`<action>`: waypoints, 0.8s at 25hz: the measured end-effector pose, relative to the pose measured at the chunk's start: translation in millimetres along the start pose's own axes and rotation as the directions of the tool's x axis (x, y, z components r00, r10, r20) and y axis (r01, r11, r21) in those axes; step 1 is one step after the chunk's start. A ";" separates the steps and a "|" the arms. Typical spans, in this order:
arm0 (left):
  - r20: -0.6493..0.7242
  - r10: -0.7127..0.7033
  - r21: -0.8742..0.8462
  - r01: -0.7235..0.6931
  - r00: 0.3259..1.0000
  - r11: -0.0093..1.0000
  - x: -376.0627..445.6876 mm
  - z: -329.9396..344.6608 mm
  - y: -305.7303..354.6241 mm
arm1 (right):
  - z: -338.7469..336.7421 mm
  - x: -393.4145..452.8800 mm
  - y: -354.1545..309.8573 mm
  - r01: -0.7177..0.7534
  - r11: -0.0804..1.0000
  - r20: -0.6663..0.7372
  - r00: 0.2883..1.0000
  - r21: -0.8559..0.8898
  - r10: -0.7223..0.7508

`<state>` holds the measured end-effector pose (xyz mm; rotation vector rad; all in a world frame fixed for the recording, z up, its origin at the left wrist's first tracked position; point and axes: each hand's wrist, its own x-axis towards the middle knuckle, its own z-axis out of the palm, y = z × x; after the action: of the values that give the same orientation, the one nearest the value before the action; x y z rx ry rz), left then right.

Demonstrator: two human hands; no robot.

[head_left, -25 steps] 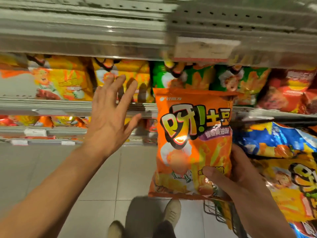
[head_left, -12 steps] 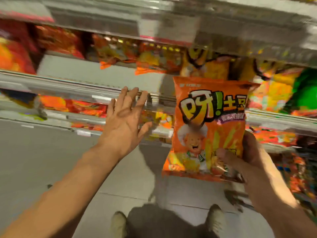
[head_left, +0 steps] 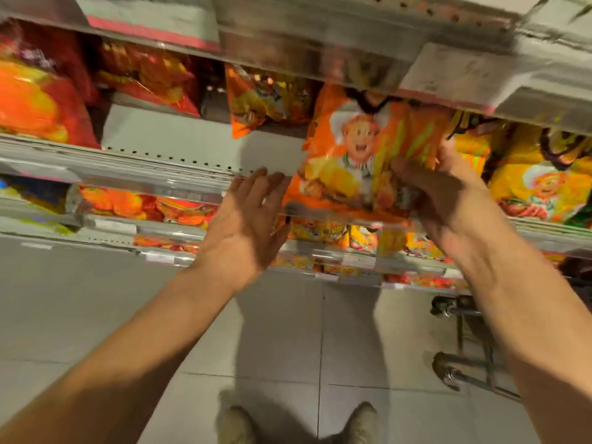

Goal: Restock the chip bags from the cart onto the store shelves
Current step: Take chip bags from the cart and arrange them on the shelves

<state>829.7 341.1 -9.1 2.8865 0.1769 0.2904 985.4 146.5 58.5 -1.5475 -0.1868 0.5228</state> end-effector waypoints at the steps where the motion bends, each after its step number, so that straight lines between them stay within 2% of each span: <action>1: -0.009 0.003 -0.001 -0.003 1.000 1.000 0.4 2.0 -1.7 | 4.3 13.6 -2.8 0.006 1.000 -0.014 1.000 0.009 -0.006; 4: -0.044 0.015 -0.004 -0.015 0.999 1.000 -0.4 7.0 -5.0 | 12.0 42.7 -0.4 0.026 1.000 -0.081 0.996 0.002 -0.026; 8: -0.079 -0.006 -0.017 0.005 0.997 1.000 -1.8 10.5 -4.5 | 9.2 53.0 10.7 -0.017 0.967 -0.026 1.000 -0.254 0.011; 12: -0.111 -0.005 -0.032 0.001 0.994 0.999 4.4 6.1 -4.8 | 2.0 56.7 2.3 -0.043 0.931 -0.014 0.999 -0.362 0.041; 14: -0.154 -0.023 -0.102 0.008 0.988 0.995 10.3 3.3 -4.1 | 1.6 57.8 -0.3 -0.006 0.893 0.011 1.000 -0.451 0.012; 16: -0.157 -0.110 -0.184 0.081 0.981 0.980 23.9 0.1 2.2 | 3.9 55.3 2.2 0.020 0.881 0.022 1.000 -0.473 -0.010; 18: -0.089 -0.155 -0.258 0.128 0.984 0.958 41.0 2.6 18.2 | 7.4 48.8 6.6 0.054 0.858 -0.023 0.997 -0.512 -0.076; 20: -0.034 -0.121 -0.246 0.109 0.992 0.963 52.7 10.3 36.2 | 6.9 37.9 14.5 0.131 0.843 -0.108 0.970 -0.521 -0.218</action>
<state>886.6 311.4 -0.5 2.6154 0.2941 0.3362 1012.7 168.1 36.6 -2.0610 -0.3597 0.1999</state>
